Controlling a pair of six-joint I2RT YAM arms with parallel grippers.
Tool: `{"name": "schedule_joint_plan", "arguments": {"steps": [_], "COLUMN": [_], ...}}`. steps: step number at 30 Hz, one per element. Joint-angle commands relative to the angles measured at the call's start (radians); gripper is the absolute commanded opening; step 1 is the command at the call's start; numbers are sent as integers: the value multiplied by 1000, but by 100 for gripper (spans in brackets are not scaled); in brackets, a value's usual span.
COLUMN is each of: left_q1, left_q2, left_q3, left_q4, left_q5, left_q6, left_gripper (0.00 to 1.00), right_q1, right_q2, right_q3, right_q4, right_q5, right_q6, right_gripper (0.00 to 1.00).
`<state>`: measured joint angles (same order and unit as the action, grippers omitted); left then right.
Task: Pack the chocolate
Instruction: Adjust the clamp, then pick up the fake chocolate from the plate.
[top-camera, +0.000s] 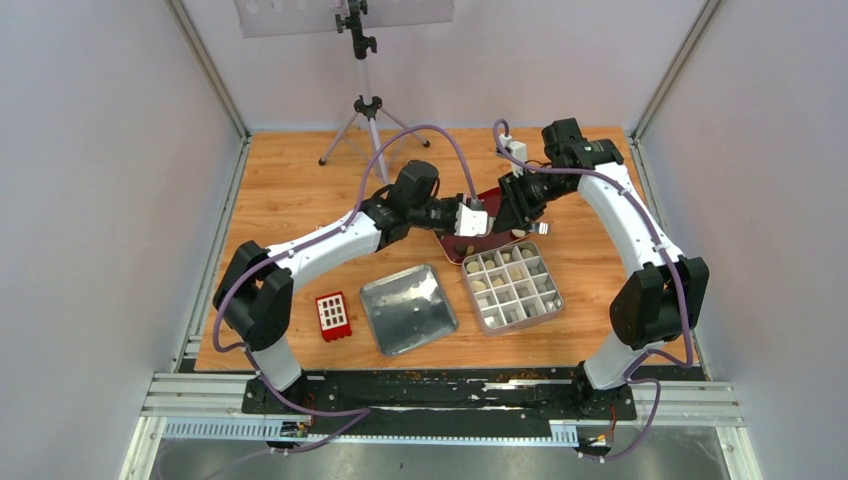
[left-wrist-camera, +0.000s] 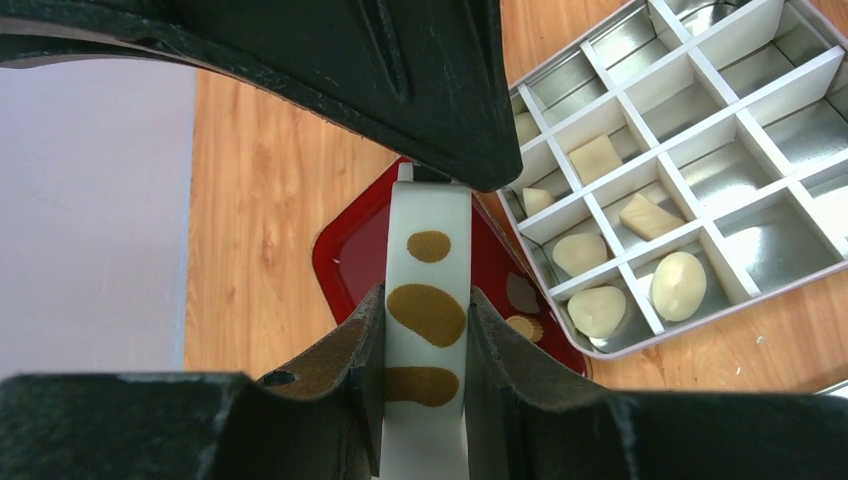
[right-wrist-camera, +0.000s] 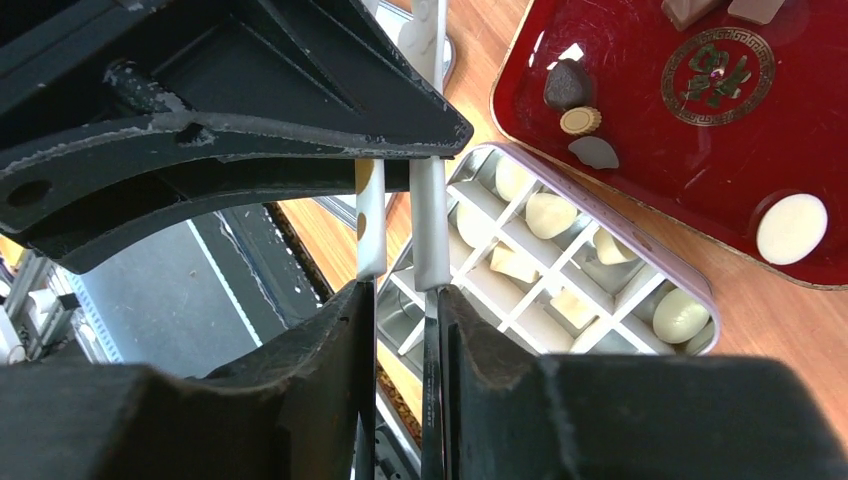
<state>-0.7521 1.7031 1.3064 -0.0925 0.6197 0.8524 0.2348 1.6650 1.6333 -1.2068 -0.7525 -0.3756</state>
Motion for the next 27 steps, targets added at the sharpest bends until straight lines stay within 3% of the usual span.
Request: {"name": "schedule_joint_plan", "arguments": {"steps": [1,7,10,18,21,27], "left_q1": [-4,5,55,197,203,203], "left_q2": [3,-50,-133,-390,-463,-524], "left_q3": [47,-6,-85,-291,-342,-398], "left_q4": [52,43,8,-75,-83,-77], "left_q5": [-10,-101,-102,-143,-161,-149], "left_q6": [-59,-64,-44,-131,-172,-269], "left_gripper": [3,39,51,55,55,55], "right_q1": [15,2,-24,-48,-48,-48], "right_q2": [-41,-36,-25,19,39,80], "right_q3": [-2,1,9,47,60,63], "right_q4": [28,23,18,4,8,5], "right_q5": [-5,55,99,319,410,532], "right_q6": [1,-19,-40,-136,-157,-192], "right_gripper": [26,21,19,20,29,31]}}
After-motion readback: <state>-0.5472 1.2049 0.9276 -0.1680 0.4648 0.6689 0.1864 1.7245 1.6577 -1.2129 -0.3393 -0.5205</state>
